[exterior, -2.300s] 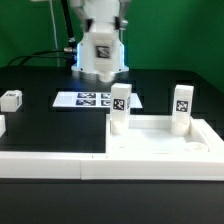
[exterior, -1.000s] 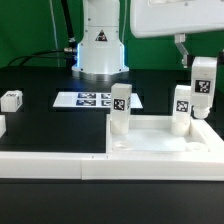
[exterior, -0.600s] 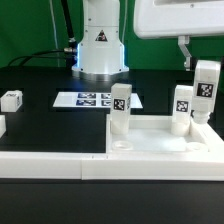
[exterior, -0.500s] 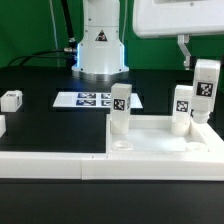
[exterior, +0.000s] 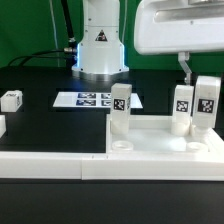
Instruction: Assemble square table
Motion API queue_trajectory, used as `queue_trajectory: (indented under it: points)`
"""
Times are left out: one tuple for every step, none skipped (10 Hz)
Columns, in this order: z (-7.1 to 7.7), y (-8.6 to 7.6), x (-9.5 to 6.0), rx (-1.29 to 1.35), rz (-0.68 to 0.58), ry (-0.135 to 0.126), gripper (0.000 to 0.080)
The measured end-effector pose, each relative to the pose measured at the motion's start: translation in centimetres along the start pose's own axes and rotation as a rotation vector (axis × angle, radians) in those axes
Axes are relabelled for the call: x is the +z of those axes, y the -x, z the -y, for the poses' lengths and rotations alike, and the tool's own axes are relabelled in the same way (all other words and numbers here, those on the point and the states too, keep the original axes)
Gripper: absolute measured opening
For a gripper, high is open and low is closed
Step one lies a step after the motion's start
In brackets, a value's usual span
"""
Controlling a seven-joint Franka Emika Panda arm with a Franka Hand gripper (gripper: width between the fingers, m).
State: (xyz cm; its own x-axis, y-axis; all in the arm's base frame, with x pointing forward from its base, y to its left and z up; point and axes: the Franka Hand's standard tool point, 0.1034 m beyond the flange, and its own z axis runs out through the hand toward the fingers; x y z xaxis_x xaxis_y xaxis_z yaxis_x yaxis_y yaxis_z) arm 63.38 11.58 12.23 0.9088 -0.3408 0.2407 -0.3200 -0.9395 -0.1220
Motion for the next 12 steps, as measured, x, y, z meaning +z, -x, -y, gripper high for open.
queue_trajectory:
  points:
    - [-0.1, 0.0, 0.3, 0.0, 0.003, 0.003, 0.0297]
    - [-0.1, 0.0, 0.4, -0.002, 0.003, 0.003, 0.0297]
    - [-0.2, 0.2, 0.5, -0.002, 0.006, 0.005, 0.0297]
    - [-0.3, 0.5, 0.9, -0.004, 0.012, 0.009, 0.0297]
    - [-0.3, 0.8, 1.3, -0.006, 0.018, 0.013, 0.0297]
    - [-0.3, 1.0, 1.6, -0.008, 0.023, 0.016, 0.0297]
    - [-0.4, 1.4, 1.9, -0.01, 0.029, 0.019, 0.0297]
    - [-0.4, 1.7, 2.1, -0.012, 0.033, 0.021, 0.0297]
    - [-0.3, 1.7, 2.3, -0.014, 0.03, 0.019, 0.0297]
    - [-0.2, 1.9, 2.5, -0.016, 0.028, 0.019, 0.0297]
    - [-0.1, 2.1, 2.6, -0.018, 0.028, 0.019, 0.0297]
    - [-0.1, 2.1, 2.7, -0.015, 0.02, 0.017, 0.0297]
